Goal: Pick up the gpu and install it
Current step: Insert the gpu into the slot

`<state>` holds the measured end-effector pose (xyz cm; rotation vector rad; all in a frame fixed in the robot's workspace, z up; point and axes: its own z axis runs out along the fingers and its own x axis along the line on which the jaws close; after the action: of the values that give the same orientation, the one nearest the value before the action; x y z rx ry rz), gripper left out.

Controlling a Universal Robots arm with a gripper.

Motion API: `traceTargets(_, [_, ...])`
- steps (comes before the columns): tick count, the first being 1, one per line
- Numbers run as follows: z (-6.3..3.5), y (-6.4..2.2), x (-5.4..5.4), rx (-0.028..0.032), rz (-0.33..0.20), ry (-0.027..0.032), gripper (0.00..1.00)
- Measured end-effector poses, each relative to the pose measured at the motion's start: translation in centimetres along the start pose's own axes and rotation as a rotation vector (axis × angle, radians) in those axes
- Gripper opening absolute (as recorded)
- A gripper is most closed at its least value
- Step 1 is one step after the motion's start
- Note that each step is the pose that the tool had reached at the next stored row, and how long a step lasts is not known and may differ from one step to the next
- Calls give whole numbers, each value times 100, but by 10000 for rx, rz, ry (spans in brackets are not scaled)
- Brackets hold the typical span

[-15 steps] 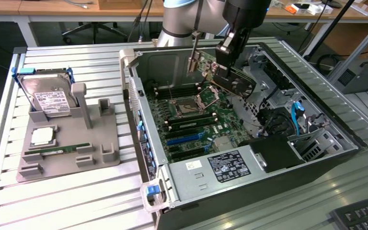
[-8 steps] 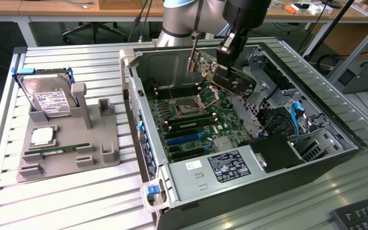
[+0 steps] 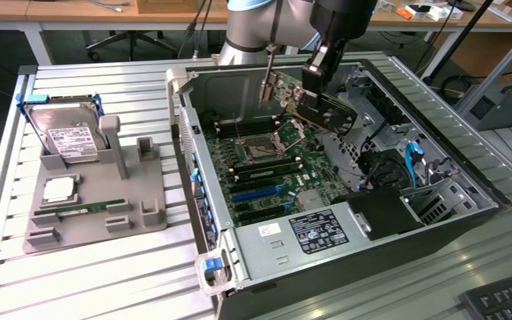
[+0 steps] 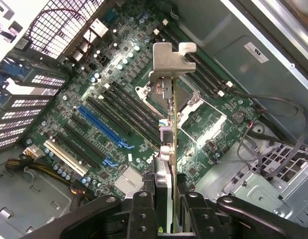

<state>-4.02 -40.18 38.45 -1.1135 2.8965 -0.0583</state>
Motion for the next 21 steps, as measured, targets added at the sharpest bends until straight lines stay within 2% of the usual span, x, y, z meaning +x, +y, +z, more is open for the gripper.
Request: traceTargets(21, [0, 0, 0, -8, -747, -29, 27])
